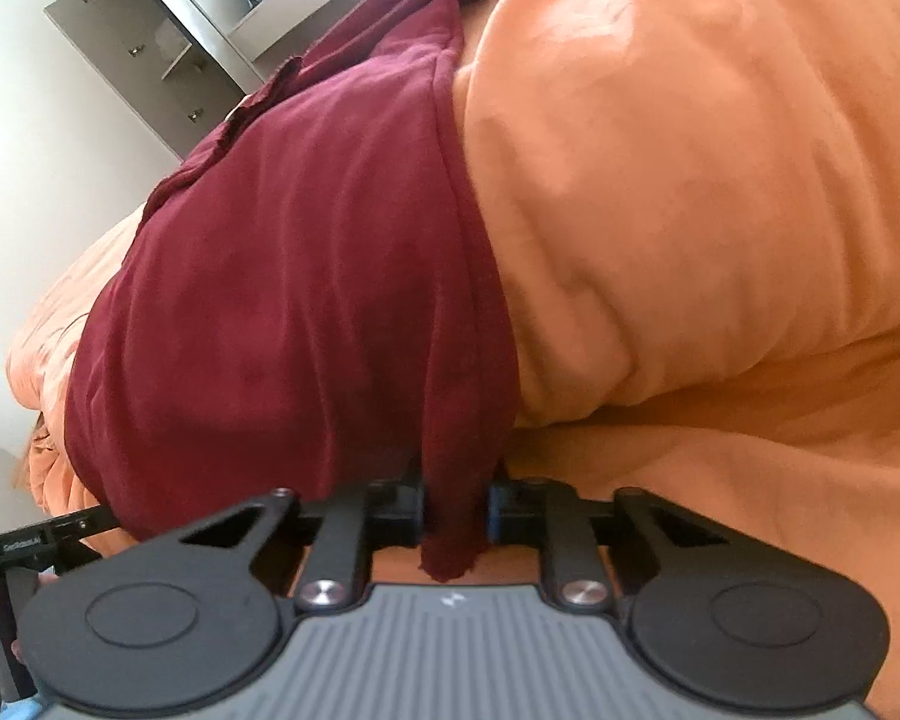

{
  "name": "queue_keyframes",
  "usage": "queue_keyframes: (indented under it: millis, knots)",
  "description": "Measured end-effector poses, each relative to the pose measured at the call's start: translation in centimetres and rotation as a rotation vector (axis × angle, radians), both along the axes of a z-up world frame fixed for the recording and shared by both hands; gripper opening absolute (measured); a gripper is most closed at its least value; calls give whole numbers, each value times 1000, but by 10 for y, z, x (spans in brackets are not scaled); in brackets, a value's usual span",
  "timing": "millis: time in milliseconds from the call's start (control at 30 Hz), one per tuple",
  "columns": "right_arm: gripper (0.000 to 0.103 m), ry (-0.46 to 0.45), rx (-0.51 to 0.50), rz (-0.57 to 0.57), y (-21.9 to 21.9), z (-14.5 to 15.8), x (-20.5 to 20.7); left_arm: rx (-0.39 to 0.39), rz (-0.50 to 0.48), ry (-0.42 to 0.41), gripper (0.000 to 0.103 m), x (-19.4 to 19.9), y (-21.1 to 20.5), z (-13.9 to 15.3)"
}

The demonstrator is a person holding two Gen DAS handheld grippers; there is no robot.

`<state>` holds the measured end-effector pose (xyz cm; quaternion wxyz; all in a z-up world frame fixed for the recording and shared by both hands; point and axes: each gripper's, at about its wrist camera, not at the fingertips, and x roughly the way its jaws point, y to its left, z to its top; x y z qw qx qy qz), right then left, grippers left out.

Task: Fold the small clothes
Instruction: 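Grasp the shirt hem with the right gripper and lift it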

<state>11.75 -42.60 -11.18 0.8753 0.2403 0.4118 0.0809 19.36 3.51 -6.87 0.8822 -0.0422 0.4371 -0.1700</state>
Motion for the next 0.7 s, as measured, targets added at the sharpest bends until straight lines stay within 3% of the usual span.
queue_keyframes:
  millis: [133, 300, 400, 433, 467, 567, 700]
  knots:
    - [8, -33, -16, 13, 3, 10, -10, -7, -32, 11, 59, 3, -3, -5]
    - [7, -96, -27, -2, 4, 28, -28, 2, 9, -7, 63, 10, 2, -7]
    - [7, -146, -7, -37, 1, 37, -40, -48, 35, 9, 62, 16, 9, -8]
    - [7, -156, 5, -44, -1, 38, -43, -66, 34, 22, 55, 19, 10, -9]
    - [7, -160, 14, -47, -2, 38, -42, -86, 26, 32, 38, 21, 9, -11]
    - [7, -162, 31, -58, -9, 39, -53, -120, -20, 48, 12, 19, 4, -9]
    - [7, -178, 33, -68, -3, 41, -52, -61, -35, 18, 4, 5, -8, 0]
